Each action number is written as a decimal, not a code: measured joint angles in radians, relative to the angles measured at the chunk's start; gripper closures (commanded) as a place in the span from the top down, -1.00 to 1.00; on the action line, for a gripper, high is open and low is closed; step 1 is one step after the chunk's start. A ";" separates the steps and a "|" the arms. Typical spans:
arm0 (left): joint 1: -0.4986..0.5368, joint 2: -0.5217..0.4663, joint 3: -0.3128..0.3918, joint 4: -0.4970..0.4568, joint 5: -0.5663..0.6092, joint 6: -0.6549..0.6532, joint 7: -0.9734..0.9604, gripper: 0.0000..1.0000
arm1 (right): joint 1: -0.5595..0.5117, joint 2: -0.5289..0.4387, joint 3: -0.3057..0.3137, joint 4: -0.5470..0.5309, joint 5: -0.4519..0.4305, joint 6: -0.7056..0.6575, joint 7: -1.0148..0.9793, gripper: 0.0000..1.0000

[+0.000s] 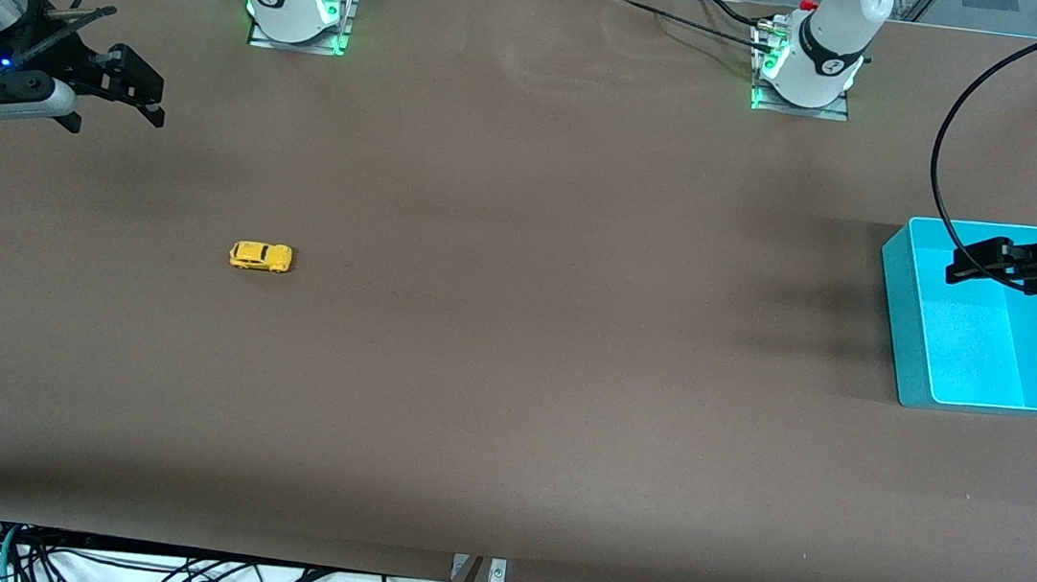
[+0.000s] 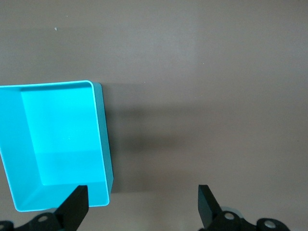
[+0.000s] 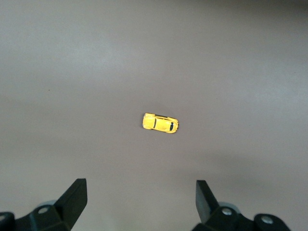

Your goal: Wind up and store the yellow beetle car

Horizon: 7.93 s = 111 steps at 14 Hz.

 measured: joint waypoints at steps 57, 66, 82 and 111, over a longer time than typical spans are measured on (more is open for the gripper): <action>0.000 0.009 0.000 0.001 0.000 0.000 0.000 1.00 | 0.001 0.119 0.002 -0.505 -0.011 0.601 -0.432 1.00; 0.000 0.010 -0.004 0.001 0.000 0.000 0.000 1.00 | 0.001 0.318 0.003 -0.579 -0.014 0.887 -1.154 1.00; 0.000 0.010 -0.006 0.001 0.000 0.000 0.000 1.00 | 0.001 0.474 0.003 -0.568 -0.058 1.040 -1.359 -1.00; -0.003 0.037 -0.016 0.003 0.000 -0.046 0.226 1.00 | 0.088 0.561 0.115 -0.457 -0.110 1.015 -1.242 -1.00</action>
